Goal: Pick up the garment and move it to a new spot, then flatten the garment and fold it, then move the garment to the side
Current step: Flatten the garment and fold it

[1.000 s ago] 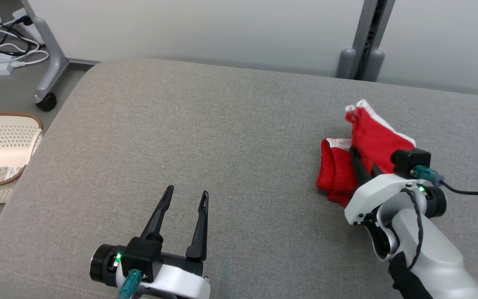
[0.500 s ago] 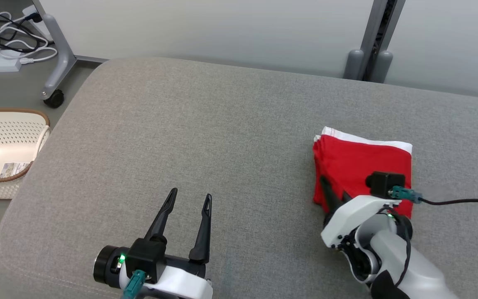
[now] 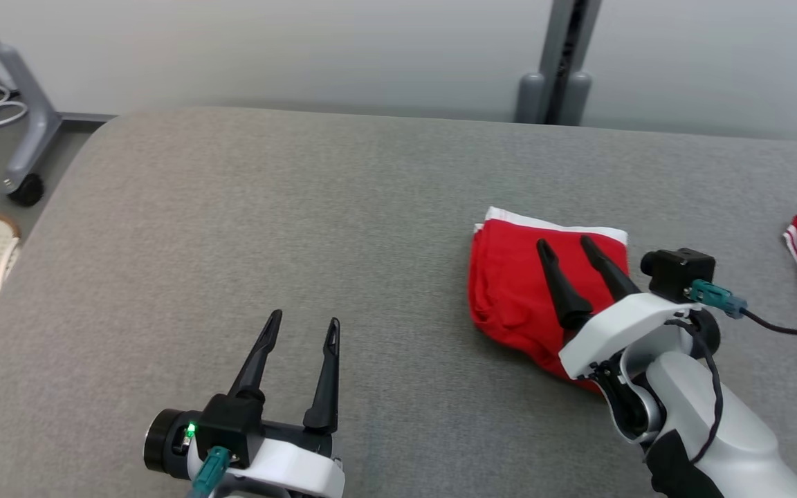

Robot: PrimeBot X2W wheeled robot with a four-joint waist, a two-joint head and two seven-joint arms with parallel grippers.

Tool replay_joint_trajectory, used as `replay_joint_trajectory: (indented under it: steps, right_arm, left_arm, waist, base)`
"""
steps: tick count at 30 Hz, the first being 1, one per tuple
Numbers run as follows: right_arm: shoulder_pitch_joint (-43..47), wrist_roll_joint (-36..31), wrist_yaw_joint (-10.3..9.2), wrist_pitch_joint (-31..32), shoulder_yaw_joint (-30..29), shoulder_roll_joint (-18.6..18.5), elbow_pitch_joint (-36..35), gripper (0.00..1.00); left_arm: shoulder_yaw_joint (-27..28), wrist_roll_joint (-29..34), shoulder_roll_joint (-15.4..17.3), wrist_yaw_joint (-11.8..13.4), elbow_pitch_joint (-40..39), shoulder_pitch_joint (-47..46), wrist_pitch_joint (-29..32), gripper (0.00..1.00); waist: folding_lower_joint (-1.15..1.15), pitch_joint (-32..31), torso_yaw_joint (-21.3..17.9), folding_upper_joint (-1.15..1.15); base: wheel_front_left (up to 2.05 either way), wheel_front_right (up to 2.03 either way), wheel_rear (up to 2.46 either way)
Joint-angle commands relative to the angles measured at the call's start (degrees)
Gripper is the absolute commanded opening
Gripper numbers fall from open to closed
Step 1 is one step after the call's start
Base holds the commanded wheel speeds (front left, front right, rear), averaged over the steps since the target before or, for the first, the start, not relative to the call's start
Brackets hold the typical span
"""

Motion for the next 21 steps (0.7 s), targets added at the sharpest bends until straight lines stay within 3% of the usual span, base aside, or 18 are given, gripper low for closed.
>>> replay_joint_trajectory:
  steps: [1, 14, 21]
  right_arm:
    - [2.23, -4.59, 0.02, -0.29, -2.72, -0.7, -2.49, 1.0]
    - [11.47, -20.67, 0.01, -0.28, -14.33, 0.02, -14.66, 1.0]
    - [18.85, -24.27, 0.01, -0.29, -19.03, 1.04, -21.78, 1.0]
  left_arm:
    - [0.79, -0.88, 0.21, 0.28, -0.3, 0.39, -0.23, 1.0]
    - [2.47, -3.44, 0.22, 1.46, -0.07, 0.57, -0.23, 1.0]
    - [3.72, -3.82, 0.23, 1.68, -0.2, 1.95, -0.22, 1.0]
  waist:
    - [0.0, 0.02, -2.56, 0.0]
    - [0.0, -1.25, -9.37, 0.0]
    - [0.0, -2.76, -10.55, 0.0]
  base:
    - [0.0, 0.0, 0.0]
    - [0.0, 0.0, 0.0]
    - [0.0, 0.0, 0.0]
